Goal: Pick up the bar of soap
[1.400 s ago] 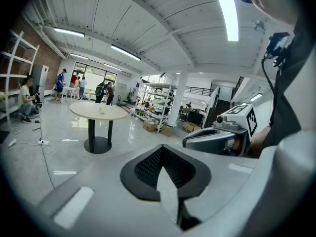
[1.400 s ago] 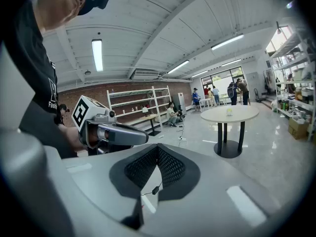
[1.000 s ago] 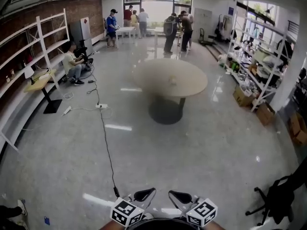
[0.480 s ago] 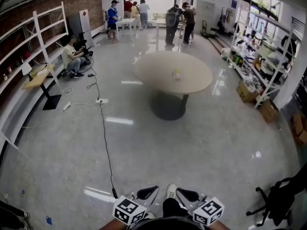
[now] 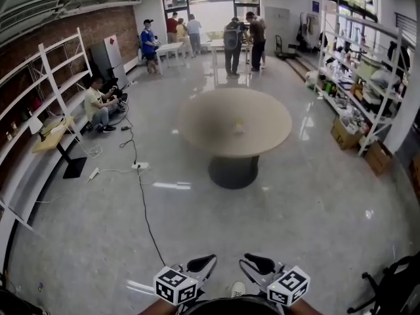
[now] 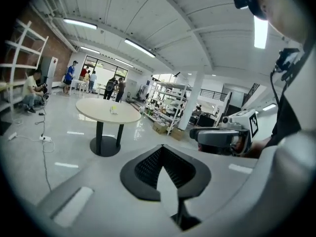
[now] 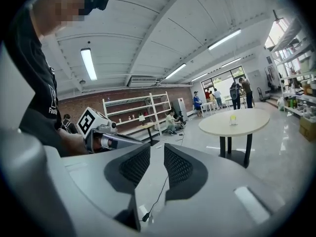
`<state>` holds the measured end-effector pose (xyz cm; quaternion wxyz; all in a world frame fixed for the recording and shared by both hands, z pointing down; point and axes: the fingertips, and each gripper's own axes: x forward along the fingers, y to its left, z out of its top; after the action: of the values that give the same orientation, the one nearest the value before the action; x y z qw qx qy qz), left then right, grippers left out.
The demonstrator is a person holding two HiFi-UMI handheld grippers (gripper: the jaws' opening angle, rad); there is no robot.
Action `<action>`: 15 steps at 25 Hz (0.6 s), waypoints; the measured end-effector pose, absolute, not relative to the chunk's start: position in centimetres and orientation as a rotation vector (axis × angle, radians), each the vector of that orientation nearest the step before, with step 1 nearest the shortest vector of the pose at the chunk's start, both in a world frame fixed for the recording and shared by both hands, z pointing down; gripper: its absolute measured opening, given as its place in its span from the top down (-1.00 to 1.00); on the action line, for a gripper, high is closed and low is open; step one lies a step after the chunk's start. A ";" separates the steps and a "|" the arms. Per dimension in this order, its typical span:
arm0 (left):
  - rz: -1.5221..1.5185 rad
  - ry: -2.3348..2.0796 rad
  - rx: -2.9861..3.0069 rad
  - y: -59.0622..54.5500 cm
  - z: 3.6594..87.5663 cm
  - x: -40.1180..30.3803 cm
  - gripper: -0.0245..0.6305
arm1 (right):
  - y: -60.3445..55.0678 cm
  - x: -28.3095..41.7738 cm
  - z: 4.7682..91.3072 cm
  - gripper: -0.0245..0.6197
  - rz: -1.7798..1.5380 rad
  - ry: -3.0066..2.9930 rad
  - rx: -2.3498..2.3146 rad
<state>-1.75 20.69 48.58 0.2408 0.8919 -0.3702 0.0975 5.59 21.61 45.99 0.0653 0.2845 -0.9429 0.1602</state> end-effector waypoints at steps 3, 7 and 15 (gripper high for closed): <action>0.232 -0.999 2.473 15.5 48.6 0.9 0.90 | 17.6 8.3 46.8 0.59 0.447 -2.839 0.864; 0.344 -1.031 2.528 10.6 49.3 2.5 0.90 | 13.6 10.1 49.4 0.55 0.514 -2.786 0.848; 0.411 -0.986 2.463 1.1 51.8 2.1 0.90 | 3.0 9.2 51.7 0.74 0.605 -2.715 0.859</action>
<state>2.10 1.06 51.82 0.2266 0.8936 -0.3576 0.1492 9.16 2.99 51.73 0.1148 0.2932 -0.9264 0.2063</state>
